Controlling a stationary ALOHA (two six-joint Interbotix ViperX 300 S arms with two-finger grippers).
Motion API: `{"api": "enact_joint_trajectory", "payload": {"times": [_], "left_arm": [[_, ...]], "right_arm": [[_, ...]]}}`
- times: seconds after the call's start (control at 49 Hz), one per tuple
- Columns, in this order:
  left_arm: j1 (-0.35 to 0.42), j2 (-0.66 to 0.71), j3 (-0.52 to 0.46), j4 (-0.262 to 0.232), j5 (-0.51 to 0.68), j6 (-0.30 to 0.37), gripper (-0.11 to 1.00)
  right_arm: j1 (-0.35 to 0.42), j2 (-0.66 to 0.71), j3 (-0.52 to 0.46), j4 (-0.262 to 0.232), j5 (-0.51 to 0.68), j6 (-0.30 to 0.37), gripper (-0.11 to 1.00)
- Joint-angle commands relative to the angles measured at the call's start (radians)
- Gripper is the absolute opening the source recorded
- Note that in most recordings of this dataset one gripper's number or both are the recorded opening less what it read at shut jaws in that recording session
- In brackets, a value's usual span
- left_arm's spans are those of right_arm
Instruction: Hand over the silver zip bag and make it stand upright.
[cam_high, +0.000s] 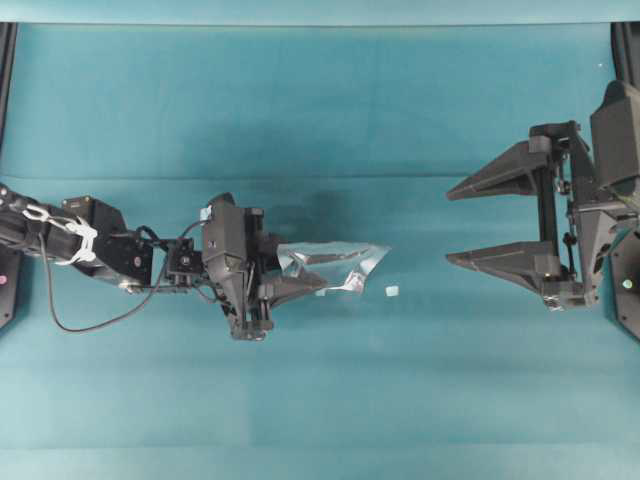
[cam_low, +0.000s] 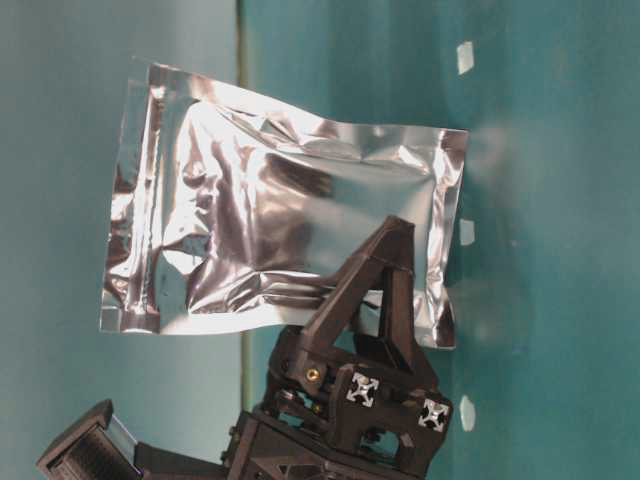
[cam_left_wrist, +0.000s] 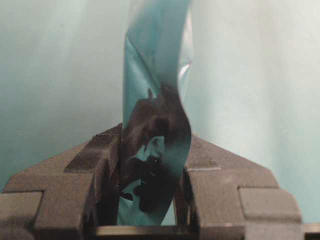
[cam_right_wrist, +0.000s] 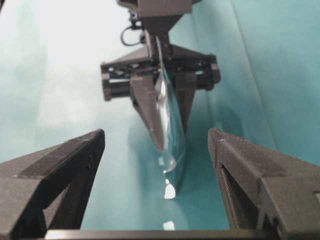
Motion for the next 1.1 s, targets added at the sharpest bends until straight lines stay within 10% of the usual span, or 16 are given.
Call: {"api": "enact_joint_trajectory", "payload": {"times": [0.0, 1.083], "left_arm": [[-0.014, -0.003, -0.008, 0.003, -0.005, -0.003, 0.23], [-0.028, -0.002, -0.005, 0.003, 0.006, -0.003, 0.23]], "right_arm": [[0.002, -0.005, -0.008, 0.002, -0.008, 0.009, 0.94], [0.002, -0.005, 0.002, 0.002, -0.008, 0.009, 0.93]]}}
